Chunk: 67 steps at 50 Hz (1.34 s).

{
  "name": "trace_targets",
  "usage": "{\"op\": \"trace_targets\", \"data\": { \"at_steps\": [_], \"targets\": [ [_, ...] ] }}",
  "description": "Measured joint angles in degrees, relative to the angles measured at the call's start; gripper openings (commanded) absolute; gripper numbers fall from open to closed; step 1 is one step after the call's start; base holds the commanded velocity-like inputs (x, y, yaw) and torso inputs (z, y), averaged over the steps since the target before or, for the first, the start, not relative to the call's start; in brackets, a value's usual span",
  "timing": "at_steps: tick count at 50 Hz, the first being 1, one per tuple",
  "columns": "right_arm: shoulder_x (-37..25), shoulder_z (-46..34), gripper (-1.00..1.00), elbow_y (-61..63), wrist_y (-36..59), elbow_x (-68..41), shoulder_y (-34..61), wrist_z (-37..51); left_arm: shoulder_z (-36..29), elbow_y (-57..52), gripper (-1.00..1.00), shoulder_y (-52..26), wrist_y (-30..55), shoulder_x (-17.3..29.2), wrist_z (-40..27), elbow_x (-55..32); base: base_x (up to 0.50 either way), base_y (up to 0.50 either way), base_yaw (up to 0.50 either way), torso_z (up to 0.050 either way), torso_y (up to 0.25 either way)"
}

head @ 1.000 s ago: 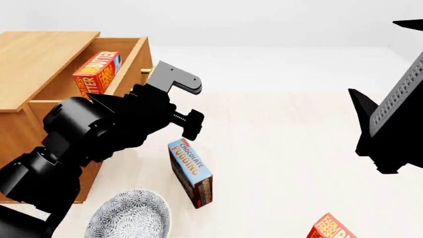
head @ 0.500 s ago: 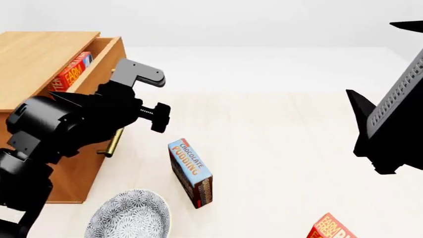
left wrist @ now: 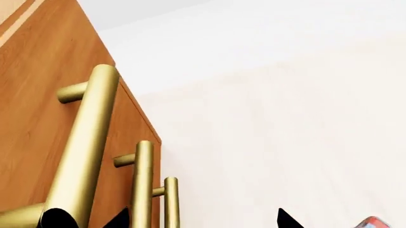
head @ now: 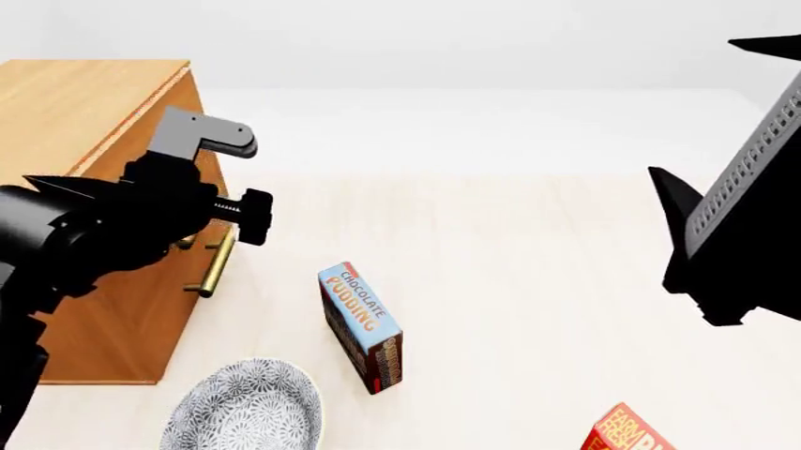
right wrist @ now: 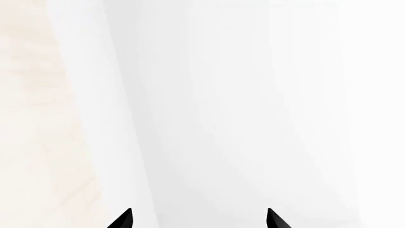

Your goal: Put the butter at the front in the top drawer of the cabinet and close it.

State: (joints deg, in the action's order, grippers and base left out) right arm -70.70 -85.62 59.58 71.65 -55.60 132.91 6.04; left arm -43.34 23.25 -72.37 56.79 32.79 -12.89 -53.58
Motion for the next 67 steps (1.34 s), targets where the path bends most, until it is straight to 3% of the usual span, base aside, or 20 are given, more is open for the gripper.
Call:
{"op": "trace_targets", "data": {
  "at_steps": [19,31,52,60,67],
  "targets": [
    [0.12,-0.17,1.0,0.13,-0.06,-1.23,0.25,1.07,2.12,-3.32,1.0,1.84,0.35,4.27,-0.67,-3.5,0.0,0.0,0.0,0.0,0.0],
    [0.47,1.49,1.0,-0.61,-0.46,-6.36,-0.99,5.53,4.88,-13.7,1.0,6.25,0.5,9.34,-3.3,-6.77,0.0,0.0,0.0,0.0,0.0],
    [-6.03,4.4,1.0,-3.74,-10.52,-26.31,-8.82,21.42,14.65,-45.9,1.0,22.93,-6.1,26.34,-10.0,-18.35,0.0,0.0,0.0,0.0,0.0],
    [-10.09,4.17,1.0,-3.14,-15.0,-32.33,-11.41,24.85,18.95,-55.77,1.0,31.94,-14.06,33.23,-10.51,-19.79,0.0,0.0,0.0,0.0,0.0],
    [-13.88,3.53,1.0,-2.05,-18.96,-35.91,-13.61,27.47,23.0,-63.09,1.0,43.07,-26.43,41.59,-10.96,-19.31,0.0,0.0,0.0,0.0,0.0]
  ]
}}
